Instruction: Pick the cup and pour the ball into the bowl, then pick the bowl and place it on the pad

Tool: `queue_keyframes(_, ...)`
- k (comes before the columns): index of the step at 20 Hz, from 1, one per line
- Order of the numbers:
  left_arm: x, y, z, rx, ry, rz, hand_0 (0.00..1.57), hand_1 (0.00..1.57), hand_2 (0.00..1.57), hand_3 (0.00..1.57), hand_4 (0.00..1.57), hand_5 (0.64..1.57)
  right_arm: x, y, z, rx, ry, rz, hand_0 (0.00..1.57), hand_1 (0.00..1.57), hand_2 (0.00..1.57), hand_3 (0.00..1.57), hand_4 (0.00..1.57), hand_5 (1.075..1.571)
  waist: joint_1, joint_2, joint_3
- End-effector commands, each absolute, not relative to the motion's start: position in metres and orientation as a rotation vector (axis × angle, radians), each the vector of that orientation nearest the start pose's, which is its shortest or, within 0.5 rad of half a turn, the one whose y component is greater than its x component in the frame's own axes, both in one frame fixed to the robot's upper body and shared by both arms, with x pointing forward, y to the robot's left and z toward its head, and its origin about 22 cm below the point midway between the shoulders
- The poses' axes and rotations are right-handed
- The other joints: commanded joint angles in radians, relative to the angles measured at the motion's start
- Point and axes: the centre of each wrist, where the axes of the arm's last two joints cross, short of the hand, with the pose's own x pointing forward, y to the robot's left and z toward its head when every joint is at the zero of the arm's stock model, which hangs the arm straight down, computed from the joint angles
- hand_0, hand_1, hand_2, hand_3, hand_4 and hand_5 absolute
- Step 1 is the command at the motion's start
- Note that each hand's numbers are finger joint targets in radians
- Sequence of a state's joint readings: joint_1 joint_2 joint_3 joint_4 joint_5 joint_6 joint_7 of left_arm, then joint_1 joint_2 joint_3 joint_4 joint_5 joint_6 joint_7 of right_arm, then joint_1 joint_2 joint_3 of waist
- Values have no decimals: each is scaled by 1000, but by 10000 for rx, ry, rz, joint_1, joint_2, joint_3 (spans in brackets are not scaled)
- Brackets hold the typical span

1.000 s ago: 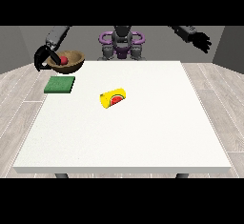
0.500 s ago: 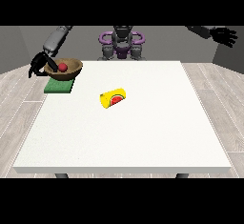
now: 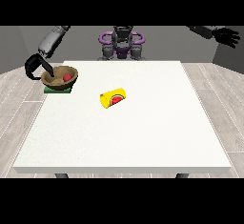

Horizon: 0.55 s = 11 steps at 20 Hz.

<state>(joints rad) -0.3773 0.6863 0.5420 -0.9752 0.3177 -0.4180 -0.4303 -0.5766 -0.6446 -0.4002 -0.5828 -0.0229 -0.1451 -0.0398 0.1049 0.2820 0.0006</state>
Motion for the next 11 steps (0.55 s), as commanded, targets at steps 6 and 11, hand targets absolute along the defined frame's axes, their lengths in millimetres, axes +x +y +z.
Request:
queue_keyframes(6, 314, 410, 92, 676, -19173, -733, 0, 0, 0, 0, 902, 1559, 335, -477, 66, -7094, -11520, -2214, 0, 0, 0, 0, 0, 1359, 171, -2070, 17)
queue_keyframes(11, 308, 408, 51, 1442, -17172, -269, 0, 0, 0, 0, 902, 1559, 381, -411, 85, -5021, -12549, -972, 0, 0, 0, 0, 476, 1434, -684, -3898, -20)
